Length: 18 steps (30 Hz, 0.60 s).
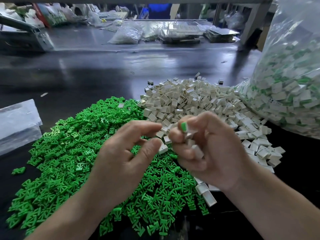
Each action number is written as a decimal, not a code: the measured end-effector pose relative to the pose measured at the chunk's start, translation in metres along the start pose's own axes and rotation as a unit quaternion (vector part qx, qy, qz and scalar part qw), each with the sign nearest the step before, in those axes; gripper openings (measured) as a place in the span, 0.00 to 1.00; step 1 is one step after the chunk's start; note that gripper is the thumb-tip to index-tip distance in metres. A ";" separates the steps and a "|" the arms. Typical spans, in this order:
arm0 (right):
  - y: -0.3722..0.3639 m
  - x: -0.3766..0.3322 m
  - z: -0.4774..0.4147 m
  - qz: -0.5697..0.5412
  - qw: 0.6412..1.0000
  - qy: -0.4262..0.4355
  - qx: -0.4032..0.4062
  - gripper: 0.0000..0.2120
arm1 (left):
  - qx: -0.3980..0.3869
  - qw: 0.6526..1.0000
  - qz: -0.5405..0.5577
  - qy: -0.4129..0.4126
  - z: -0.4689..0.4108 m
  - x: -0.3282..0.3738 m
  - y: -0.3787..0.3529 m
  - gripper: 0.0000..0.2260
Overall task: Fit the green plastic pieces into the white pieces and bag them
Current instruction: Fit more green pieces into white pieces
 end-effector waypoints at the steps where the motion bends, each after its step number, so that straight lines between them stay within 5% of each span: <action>1: 0.002 -0.009 -0.002 -0.025 0.999 0.019 0.005 0.02 | -0.024 0.996 -0.082 -0.005 -0.001 -0.002 -0.010 0.17; 6: 0.016 -0.018 -0.006 -0.015 0.997 0.034 0.069 0.05 | -0.098 0.937 -0.329 -0.064 0.003 -0.011 -0.048 0.18; 13: 0.025 -0.004 -0.004 0.053 0.995 -0.001 0.082 0.07 | -0.060 0.946 -0.308 -0.083 -0.003 -0.005 -0.037 0.04; 18: 0.035 -0.006 -0.002 0.148 0.984 0.007 0.094 0.05 | -0.040 0.947 -0.316 -0.043 -0.006 -0.013 -0.029 0.09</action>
Point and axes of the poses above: each hand's wrist, its own z-axis away from the middle knuckle, its own y-axis out of the back of the hand, x = y × z, the point moved 9 cm from there along -z, towards the middle knuckle, and after that the axes turned 14 degrees about y, right-handed, at the moved point
